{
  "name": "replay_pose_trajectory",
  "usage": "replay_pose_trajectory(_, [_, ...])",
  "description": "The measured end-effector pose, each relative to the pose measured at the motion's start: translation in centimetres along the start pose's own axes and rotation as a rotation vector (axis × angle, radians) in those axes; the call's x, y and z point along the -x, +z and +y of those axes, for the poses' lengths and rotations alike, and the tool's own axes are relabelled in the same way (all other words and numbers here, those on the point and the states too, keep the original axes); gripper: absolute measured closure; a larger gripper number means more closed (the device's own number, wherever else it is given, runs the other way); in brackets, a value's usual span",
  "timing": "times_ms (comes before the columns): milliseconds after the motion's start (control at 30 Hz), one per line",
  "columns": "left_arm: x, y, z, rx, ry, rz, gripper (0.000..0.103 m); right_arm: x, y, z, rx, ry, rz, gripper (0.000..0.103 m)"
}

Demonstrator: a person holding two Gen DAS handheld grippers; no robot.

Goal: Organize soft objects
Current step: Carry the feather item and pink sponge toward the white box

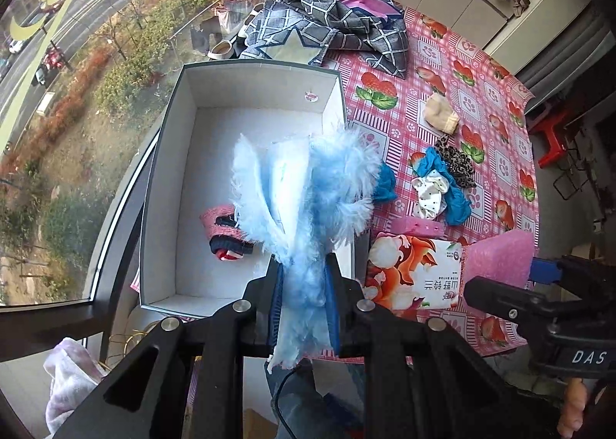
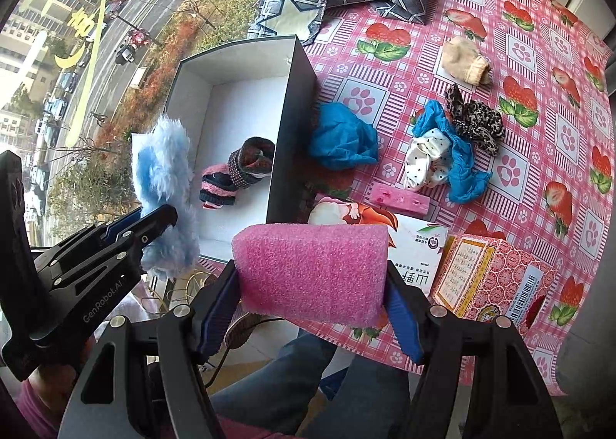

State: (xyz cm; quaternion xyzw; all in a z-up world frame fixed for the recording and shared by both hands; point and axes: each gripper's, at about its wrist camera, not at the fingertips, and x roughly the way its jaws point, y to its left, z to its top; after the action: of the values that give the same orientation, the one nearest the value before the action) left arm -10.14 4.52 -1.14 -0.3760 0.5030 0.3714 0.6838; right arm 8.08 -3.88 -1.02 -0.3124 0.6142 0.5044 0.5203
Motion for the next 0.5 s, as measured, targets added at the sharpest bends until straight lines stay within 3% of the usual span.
replay_pose_trajectory(500, [0.2,0.0,2.3,0.047,0.008,0.002,0.081,-1.0,0.8,2.5,0.052,-0.001,0.022,0.032])
